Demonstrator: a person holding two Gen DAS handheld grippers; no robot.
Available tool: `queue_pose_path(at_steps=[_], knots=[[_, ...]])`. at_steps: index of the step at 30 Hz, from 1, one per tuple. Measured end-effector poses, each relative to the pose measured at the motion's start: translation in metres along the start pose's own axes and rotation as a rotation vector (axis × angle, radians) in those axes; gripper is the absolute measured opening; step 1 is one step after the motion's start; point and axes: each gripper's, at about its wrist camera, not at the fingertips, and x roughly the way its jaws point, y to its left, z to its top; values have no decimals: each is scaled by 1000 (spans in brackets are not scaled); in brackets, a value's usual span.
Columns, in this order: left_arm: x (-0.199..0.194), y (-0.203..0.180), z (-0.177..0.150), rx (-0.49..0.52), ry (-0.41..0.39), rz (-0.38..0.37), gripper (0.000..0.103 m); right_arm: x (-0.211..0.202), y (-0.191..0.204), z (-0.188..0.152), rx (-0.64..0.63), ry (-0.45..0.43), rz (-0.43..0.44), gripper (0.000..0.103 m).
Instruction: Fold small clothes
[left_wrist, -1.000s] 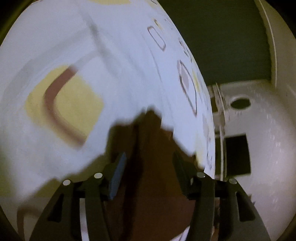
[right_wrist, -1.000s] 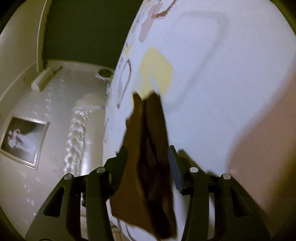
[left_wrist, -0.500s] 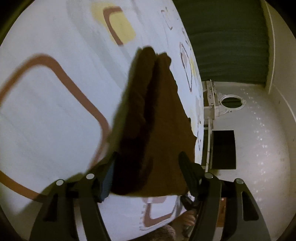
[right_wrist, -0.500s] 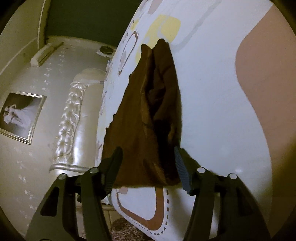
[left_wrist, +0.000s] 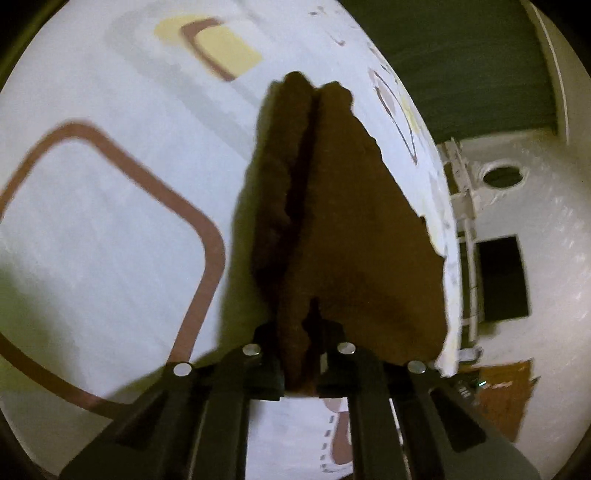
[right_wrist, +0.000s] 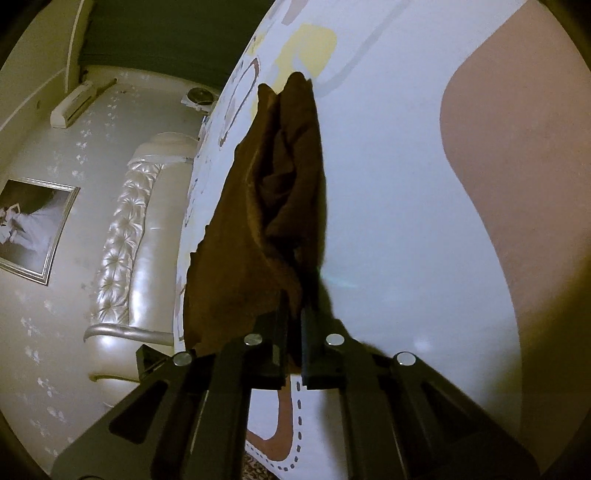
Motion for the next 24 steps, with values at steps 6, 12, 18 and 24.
queue_pose_path(at_steps=[6, 12, 18, 24], knots=[[2, -6, -2, 62, -20, 48, 9, -2, -4, 0, -5, 0, -20, 3], [5, 1, -2, 56, -27, 6, 9, -1, -4, 0, 3, -9, -43, 3], [2, 7, -4, 67, -29, -25, 9, -4, -4, -1, 18, -28, -62, 3], [3, 7, -3, 79, -36, -40, 9, -20, -5, -1, 59, -63, -101, 11]])
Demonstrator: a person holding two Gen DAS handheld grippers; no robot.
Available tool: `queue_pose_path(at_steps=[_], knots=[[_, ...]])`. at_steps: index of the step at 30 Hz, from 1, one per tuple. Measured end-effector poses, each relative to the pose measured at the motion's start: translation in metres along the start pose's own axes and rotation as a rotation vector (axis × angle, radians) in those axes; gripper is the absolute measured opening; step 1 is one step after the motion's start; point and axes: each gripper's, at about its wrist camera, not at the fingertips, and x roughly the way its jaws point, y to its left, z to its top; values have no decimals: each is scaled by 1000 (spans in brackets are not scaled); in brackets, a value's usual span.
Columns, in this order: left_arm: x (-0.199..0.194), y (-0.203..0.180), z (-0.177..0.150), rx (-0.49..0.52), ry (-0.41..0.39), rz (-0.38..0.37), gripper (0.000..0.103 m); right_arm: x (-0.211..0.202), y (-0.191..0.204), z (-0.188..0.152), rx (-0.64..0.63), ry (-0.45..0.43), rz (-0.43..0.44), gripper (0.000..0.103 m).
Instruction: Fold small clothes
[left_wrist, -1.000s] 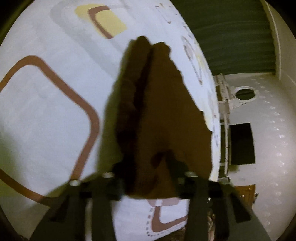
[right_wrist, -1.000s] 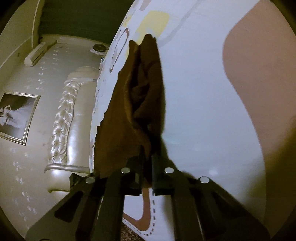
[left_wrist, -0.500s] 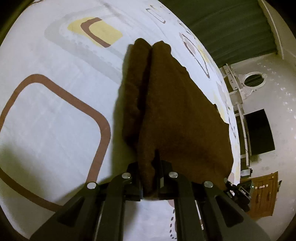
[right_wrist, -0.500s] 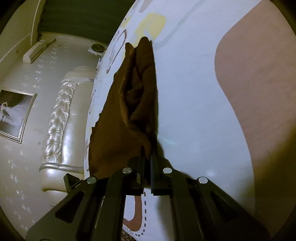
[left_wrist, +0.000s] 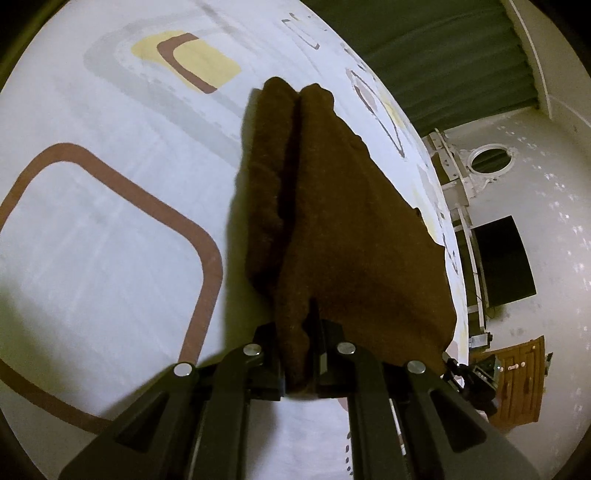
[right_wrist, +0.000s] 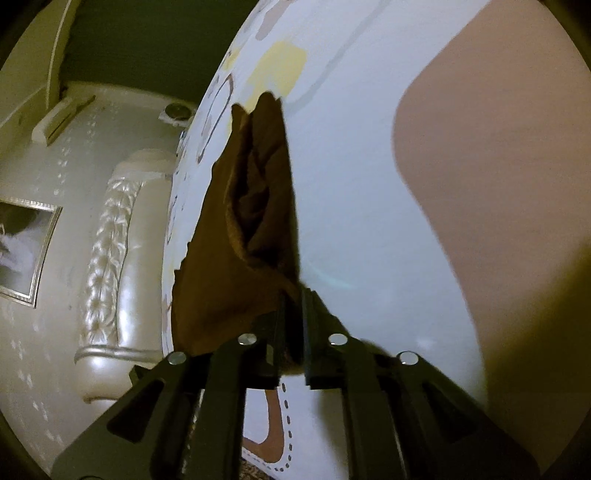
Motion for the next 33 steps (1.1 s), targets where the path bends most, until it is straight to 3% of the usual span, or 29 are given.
queue_pose_path(at_steps=[7, 9, 12, 17, 21, 28, 30, 33], knots=[[1, 1, -1, 3, -9, -16, 10, -18, 57, -2, -141, -100, -217, 18], [1, 3, -1, -3, -10, -29, 10, -14, 83, -3, -204, -110, -239, 27], [2, 5, -1, -5, -10, -43, 10, 7, 133, -10, -306, -83, -262, 30], [2, 8, 1, -3, -10, -62, 10, 75, 211, -29, -450, 30, -231, 40], [2, 6, 1, 7, -12, -61, 11, 132, 259, -48, -529, 121, -253, 42], [2, 3, 1, 23, -18, -50, 11, 240, 335, -75, -665, 244, -395, 46], [2, 1, 0, 32, -22, -43, 12, 267, 352, -83, -707, 279, -445, 55], [2, -1, 0, 39, -28, -34, 12, 309, 367, -96, -769, 331, -535, 60]])
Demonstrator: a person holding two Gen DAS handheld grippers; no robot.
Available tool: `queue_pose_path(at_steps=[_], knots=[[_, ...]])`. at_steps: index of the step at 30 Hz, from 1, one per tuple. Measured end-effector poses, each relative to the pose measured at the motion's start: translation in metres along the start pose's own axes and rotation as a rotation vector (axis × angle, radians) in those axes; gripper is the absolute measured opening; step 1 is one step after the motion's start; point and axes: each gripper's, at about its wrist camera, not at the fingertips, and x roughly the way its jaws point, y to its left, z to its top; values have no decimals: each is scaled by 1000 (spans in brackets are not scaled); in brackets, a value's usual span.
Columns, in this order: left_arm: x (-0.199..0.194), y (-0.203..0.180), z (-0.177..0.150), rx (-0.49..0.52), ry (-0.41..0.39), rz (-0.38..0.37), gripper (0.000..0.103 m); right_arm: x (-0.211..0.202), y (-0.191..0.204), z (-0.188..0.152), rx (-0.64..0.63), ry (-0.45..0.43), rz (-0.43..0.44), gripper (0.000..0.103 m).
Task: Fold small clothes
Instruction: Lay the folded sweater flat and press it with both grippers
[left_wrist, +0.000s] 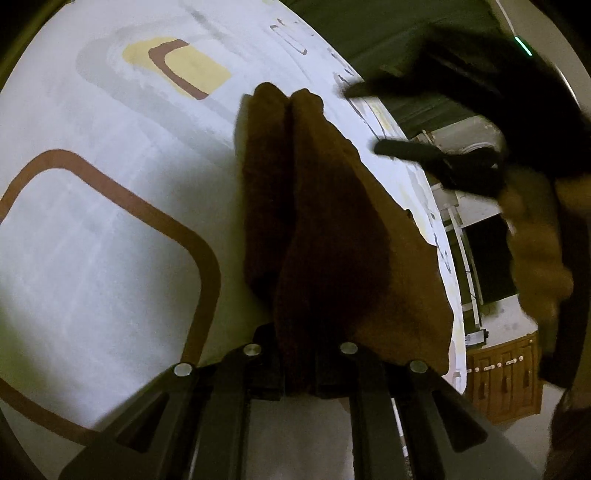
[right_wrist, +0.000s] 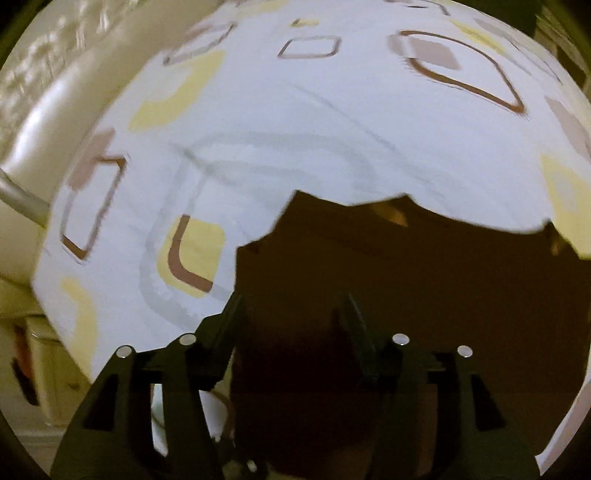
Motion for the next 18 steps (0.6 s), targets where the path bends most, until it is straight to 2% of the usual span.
queue_pose_path(at_steps=[5, 11, 18], knots=[[-1, -1, -2, 0, -5, 5, 12, 44, 36, 12, -79, 107, -114, 66], [-2, -5, 0, 18, -13, 24, 12, 74, 60, 16, -170, 162, -266, 73], [-3, -4, 1, 16, -14, 23, 12, 84, 56, 15, -143, 191, -294, 74]])
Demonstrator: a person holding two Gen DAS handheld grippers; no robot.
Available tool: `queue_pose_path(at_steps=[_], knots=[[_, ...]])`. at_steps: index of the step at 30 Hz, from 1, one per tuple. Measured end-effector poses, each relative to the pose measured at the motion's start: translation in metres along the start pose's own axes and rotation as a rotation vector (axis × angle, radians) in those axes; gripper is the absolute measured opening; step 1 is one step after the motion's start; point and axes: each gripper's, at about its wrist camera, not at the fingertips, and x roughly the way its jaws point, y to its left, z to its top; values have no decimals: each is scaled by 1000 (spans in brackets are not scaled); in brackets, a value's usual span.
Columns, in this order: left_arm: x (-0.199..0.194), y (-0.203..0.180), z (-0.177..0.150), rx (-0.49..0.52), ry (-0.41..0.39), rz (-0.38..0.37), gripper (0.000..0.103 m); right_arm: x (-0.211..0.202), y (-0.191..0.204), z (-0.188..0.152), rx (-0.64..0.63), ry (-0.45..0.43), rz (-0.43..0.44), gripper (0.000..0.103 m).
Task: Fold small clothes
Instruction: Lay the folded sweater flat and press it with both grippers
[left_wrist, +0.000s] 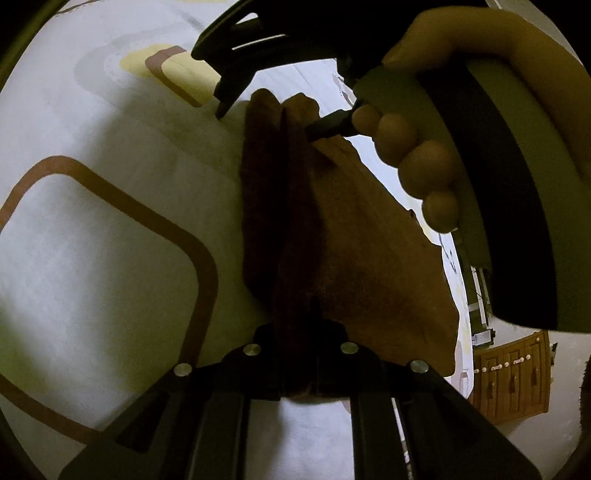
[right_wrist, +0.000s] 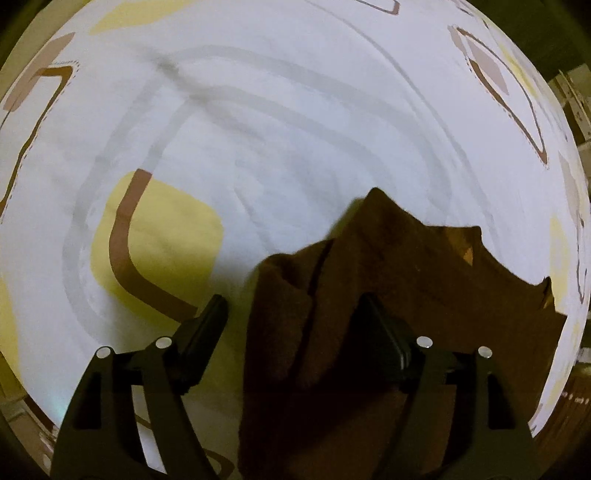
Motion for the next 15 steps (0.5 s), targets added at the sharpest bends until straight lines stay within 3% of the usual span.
queue_pose_path(at_steps=[7, 9, 12, 15], knots=[[-2, 0, 2, 3, -3, 2, 12, -5, 4, 3, -2, 11, -32, 49], [-3, 0, 2, 4, -4, 2, 12, -7, 1, 2, -10, 12, -55, 31], [-4, -1, 3, 10, -6, 3, 12, -10, -1, 2, -26, 11, -65, 15], [-5, -3, 3, 32, -15, 9, 11, -17, -9, -1, -11, -8, -30, 12]])
